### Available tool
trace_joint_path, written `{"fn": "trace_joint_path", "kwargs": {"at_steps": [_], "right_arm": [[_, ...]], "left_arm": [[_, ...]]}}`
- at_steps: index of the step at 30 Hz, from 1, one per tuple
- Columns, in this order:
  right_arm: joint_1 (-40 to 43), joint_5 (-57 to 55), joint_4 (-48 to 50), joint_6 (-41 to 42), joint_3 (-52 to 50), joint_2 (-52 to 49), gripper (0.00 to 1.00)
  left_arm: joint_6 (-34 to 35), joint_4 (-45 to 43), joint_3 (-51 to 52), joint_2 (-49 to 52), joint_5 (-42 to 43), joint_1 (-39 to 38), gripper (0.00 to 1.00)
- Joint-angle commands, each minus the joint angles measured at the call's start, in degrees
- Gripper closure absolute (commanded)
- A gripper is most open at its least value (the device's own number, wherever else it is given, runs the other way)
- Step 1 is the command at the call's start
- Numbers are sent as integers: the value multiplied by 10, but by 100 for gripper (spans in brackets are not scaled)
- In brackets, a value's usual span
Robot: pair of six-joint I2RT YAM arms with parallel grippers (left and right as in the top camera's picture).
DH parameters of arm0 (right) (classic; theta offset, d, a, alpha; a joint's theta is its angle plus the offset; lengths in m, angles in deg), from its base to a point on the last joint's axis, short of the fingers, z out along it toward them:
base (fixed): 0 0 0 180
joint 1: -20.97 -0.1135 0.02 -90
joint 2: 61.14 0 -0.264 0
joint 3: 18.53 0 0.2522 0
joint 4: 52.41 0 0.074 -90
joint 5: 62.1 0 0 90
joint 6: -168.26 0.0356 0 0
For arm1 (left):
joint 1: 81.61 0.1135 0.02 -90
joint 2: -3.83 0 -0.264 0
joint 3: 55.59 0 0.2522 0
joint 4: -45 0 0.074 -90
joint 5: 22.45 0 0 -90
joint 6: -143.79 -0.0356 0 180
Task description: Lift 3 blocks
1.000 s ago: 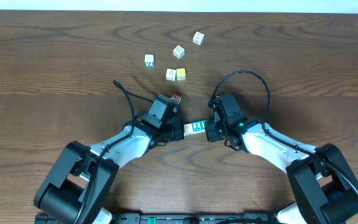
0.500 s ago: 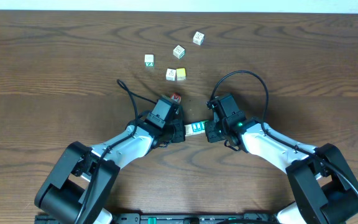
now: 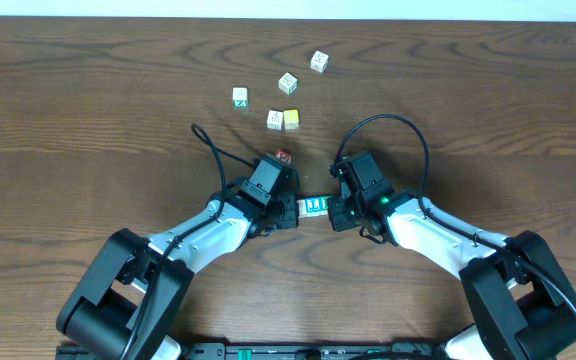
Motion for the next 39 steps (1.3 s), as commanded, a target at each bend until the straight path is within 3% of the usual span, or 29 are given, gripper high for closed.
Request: {"fn": "trace_joint_path", "kwargs": {"at_steps": [1, 17, 20, 24, 39], "right_arm": [[-23, 58, -2, -11, 5, -10, 96], [-23, 58, -2, -11, 5, -10, 96], [-23, 58, -2, -11, 5, -10, 96], [-23, 58, -2, -11, 5, -10, 97], [-18, 12, -17, -10, 5, -10, 98]], "left_arm": [[-12, 10, -3, 11, -41, -7, 92], [-21, 16, -3, 11, -48, -7, 83], [-21, 19, -3, 11, -48, -7, 84], [-26, 30, -3, 11, -48, -7, 93], [-60, 81, -2, 11, -48, -7, 92]]}}
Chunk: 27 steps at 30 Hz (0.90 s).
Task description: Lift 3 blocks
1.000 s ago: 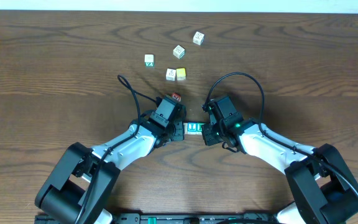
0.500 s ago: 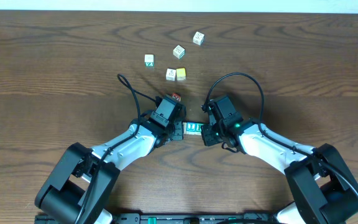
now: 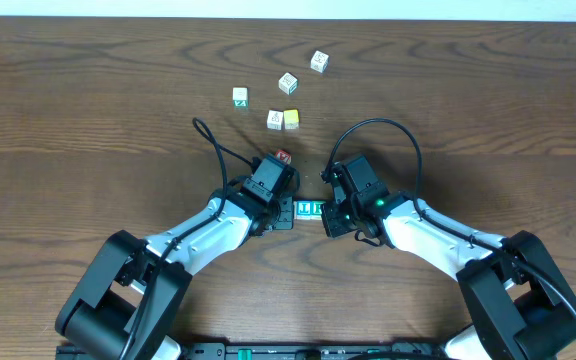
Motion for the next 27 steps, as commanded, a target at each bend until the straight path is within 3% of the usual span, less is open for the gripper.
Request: {"fn": "trace_joint_path", "kwargs": {"at_steps": [1, 4, 13, 27], "right_arm": [[2, -21, -15, -5, 4, -8, 98], [21, -21, -19, -5, 4, -8, 97], [94, -33, -30, 23, 4, -8, 98], [160, -41, -14, 35, 16, -8, 83]], "left_arm": [[-15, 21, 13, 15, 7, -5, 92], [-15, 21, 13, 15, 7, -5, 87], [-14, 21, 13, 15, 7, -5, 87], [-14, 19, 13, 15, 2, -4, 86]]}}
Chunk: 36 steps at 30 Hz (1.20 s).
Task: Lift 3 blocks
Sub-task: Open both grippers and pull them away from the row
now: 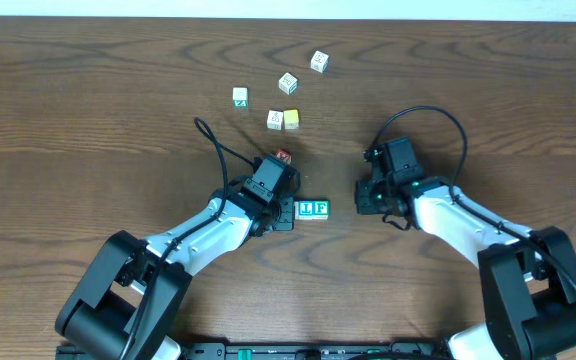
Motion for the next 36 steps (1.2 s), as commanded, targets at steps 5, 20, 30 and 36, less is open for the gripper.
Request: {"fn": "trace_joint_path", "kwargs": {"at_steps": [5, 20, 30, 36], "right_arm": [[64, 24, -3, 25, 44, -8, 82], [77, -1, -12, -10, 53, -8, 65], [81, -116, 98, -54, 53, -8, 30], [80, -214, 184, -54, 53, -8, 4]], "left_arm": [[-19, 10, 14, 15, -27, -3, 86], [-64, 43, 9, -83, -139, 94, 86], [-97, 81, -27, -435, -144, 188, 62], [-97, 100, -27, -615, -186, 202, 37]]}}
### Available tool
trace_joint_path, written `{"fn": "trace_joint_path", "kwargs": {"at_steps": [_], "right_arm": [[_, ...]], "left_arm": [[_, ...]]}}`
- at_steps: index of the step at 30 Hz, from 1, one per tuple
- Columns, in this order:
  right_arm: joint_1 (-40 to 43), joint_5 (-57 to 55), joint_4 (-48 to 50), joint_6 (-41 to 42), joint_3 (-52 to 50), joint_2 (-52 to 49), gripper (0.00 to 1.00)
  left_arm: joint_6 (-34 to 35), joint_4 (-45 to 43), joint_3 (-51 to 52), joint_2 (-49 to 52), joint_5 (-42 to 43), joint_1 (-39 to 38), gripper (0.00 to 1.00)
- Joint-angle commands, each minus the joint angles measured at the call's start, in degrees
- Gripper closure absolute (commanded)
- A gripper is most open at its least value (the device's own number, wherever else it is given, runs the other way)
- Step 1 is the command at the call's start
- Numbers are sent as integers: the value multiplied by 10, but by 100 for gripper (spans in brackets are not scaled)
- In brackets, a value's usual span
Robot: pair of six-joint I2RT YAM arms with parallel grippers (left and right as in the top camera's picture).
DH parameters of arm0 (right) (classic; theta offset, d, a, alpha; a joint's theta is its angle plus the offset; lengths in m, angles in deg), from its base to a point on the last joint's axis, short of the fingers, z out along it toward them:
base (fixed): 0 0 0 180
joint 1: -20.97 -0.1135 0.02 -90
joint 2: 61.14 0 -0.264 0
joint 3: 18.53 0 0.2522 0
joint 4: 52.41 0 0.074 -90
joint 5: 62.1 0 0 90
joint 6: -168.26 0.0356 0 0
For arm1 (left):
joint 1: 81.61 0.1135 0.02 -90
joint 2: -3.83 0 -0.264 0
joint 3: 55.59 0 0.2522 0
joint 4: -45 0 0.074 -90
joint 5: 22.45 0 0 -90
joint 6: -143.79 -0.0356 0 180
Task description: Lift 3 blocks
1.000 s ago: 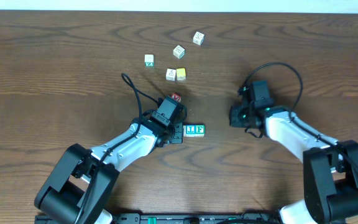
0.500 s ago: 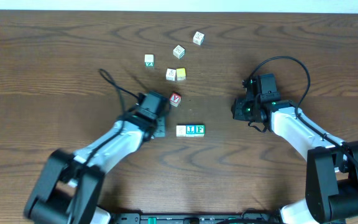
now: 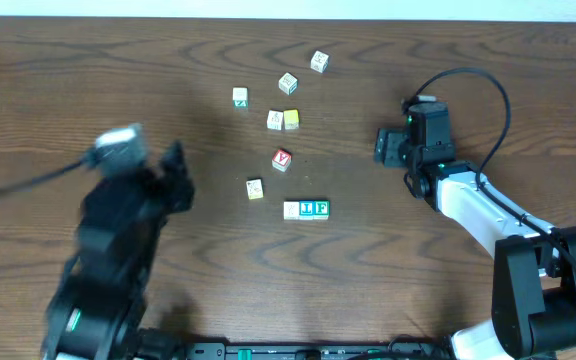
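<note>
Three blocks (image 3: 306, 209) lie side by side in a short row on the table, white, green and blue from left to right. My right gripper (image 3: 387, 147) hovers up and to the right of the row, well apart from it and holding nothing; its jaw gap is too small to read. The left arm (image 3: 128, 205) is a blurred dark mass at the far left, and its gripper (image 3: 175, 172) is smeared, away from every block.
A red block (image 3: 282, 159) and a small pale yellow block (image 3: 255, 188) lie just up-left of the row. Several more blocks are scattered further back, among them a yellow block (image 3: 291, 119) and a white block (image 3: 319, 61). The table (image 3: 488, 80) is dark wood.
The left arm has left the row's left end and is now far left, blurred. A small yellowish block shows where it was. The right gripper has moved further up and right.
At first both grippers were at the ends of a short block row, left and right. Then they stood closer together, with the row tight between them. Later the right gripper was off to the right. Now both arms are away, and the three-block row rests on the table.
</note>
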Motion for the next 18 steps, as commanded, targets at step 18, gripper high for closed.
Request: {"fn": "trace_joint_path", "kwargs": {"at_steps": [18], "right_arm": [[2, -113, 59, -13, 4, -5, 1]], "left_arm": [[-3, 46, -5, -165, -35, 4, 26]]}}
